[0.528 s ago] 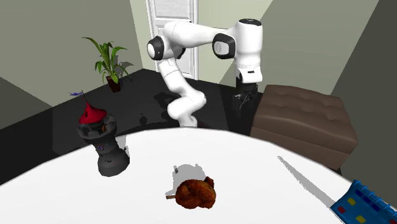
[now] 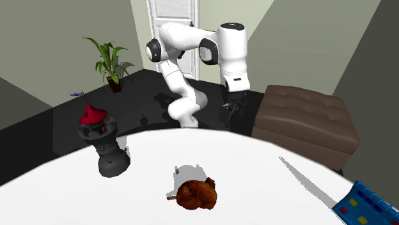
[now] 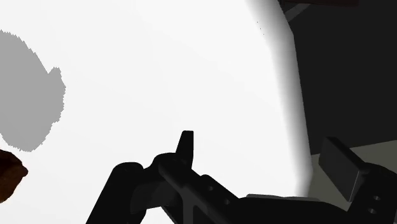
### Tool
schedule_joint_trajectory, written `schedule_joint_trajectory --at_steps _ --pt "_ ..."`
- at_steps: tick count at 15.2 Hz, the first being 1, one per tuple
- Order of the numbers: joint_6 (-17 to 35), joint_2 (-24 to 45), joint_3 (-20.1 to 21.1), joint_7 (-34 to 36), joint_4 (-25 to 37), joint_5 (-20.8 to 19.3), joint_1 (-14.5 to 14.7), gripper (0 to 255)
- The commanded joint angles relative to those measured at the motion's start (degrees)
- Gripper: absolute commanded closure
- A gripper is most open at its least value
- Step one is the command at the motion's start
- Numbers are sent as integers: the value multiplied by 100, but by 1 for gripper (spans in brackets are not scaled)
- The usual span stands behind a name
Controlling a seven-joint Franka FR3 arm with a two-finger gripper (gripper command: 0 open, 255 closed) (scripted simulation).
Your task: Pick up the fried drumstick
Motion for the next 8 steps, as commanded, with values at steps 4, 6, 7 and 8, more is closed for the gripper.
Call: schedule_joint_trajectory --at_steps 4,6,7,8 --pt "286 175 -705 -967 106 -339 -97 0" --pt "410 305 -1002 -1358 203 -442 -114 0" --pt "472 383 -1152 -1554 265 -484 -116 0" --pt "534 469 -1301 -1752 335 -517 -115 0"
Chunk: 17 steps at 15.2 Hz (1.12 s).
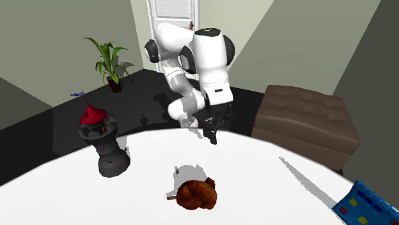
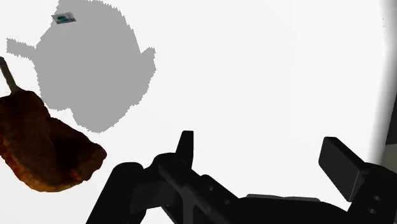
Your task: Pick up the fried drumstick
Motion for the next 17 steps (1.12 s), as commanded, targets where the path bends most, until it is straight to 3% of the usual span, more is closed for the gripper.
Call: schedule_joint_trajectory --at_steps 1,8,12,15,17 --pt "108 140 -332 -448 130 -86 -12 0" --pt "485 1000 -1461 -1889 917 -9 215 0" --pt "613 1670 -2196 -2801 1556 322 483 0" --pt "628 2303 -2826 -3575 2137 786 736 0" --pt "702 2323 -2848 -3614 2077 805 735 0"
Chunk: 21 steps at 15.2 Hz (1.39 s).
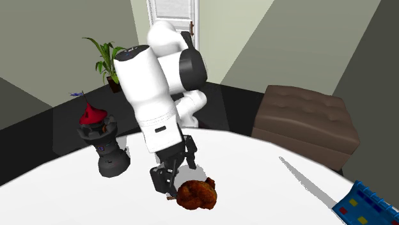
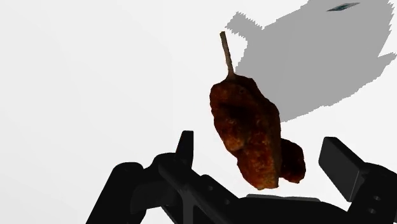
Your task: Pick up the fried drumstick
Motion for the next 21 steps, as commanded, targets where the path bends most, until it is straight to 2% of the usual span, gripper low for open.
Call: schedule_joint_trajectory --at_steps 1,6,8,9,18,21 --pt "124 78 -70 -101 -54 60 26 0" --pt "539 102 -129 -197 -458 88 20 0" --pt "539 101 -128 -197 -458 88 19 0" --pt "536 94 -123 -191 -460 83 18 255" --pt "539 102 -129 -197 -458 88 20 255" --pt "316 83 -94 -142 -245 68 21 255"
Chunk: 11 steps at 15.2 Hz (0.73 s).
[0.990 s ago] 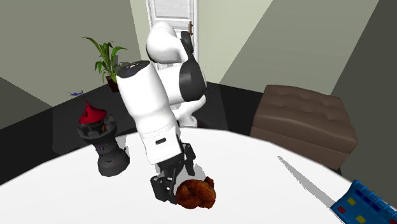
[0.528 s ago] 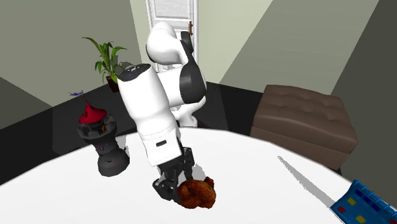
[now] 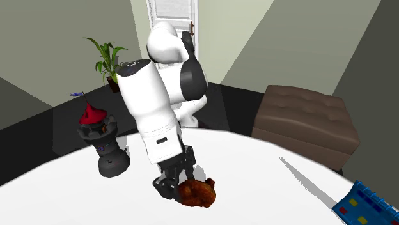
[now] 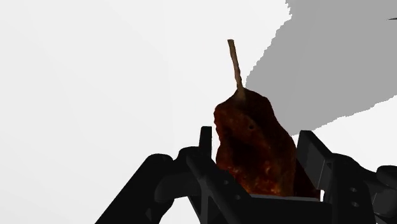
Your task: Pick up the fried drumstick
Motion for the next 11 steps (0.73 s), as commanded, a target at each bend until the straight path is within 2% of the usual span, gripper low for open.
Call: schedule_joint_trajectory --at_steps 1,11 --pt "-135 -10 19 30 129 -10 1 255" --pt "-888 50 64 147 937 14 46 255"
